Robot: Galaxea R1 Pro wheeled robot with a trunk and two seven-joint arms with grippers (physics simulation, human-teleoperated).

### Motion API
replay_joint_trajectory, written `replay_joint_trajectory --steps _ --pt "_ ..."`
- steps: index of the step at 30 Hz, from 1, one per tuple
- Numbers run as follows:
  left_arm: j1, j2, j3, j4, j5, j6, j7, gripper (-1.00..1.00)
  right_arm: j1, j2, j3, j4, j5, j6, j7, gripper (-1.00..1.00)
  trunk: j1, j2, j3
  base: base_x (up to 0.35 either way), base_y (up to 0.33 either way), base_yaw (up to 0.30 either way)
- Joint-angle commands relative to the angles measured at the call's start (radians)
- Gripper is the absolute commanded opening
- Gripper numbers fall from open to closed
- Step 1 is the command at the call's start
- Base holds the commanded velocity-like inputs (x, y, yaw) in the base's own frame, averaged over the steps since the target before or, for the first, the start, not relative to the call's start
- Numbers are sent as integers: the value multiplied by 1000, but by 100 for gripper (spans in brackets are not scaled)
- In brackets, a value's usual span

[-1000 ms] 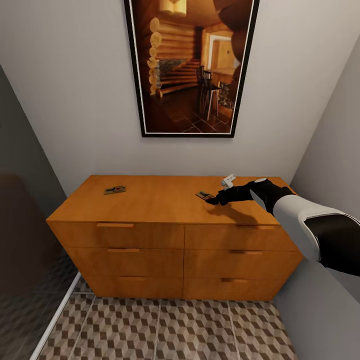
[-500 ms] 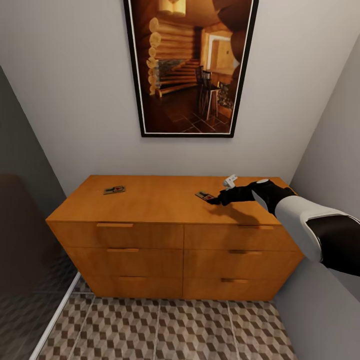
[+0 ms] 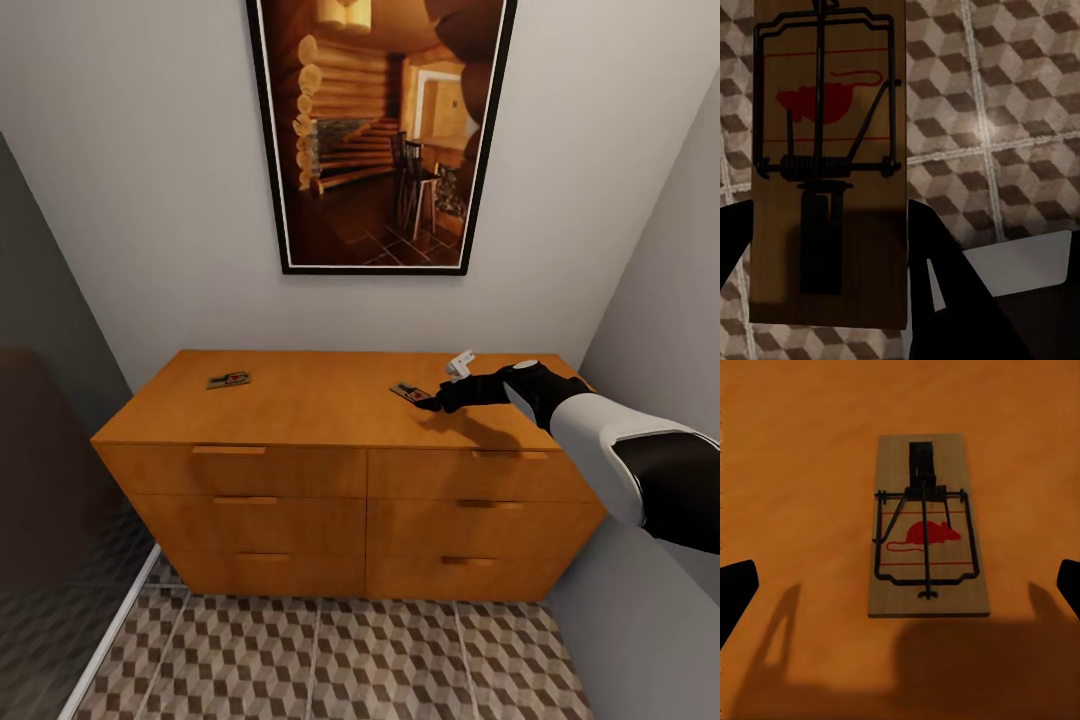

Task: Take the four mousetraps from the cabinet in the bathroom and place them on the bathroom floor. Make sure all four end up on the same floor surface, and ensure that at least two of them are either under or directly next to the same bathroom sink.

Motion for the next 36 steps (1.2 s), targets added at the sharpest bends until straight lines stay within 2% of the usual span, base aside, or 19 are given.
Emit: replay_joint_trajectory --steps 1,22,29,32,36 --pt "-1 -1 -9 3 1 -4 4 -100 0 0 -8 -2 10 7 5 100 0 0 -1 0 0 0" --pt "-1 -1 -9 2 1 -4 6 -100 1 -3 -8 -2 10 4 22 100 0 0 -1 0 0 0" --pt "-1 -1 -9 3 1 -4 6 -100 1 -18 -8 -2 8 5 24 100 0 0 -1 0 0 0" --pt "-1 -1 -9 2 1 -4 6 -100 1 -29 -8 -2 -27 5 24 100 0 0 -2 0 0 0" --pt "-1 -1 -9 2 1 -4 6 -100 1 -35 -8 -2 -48 5 25 100 0 0 -7 0 0 0"
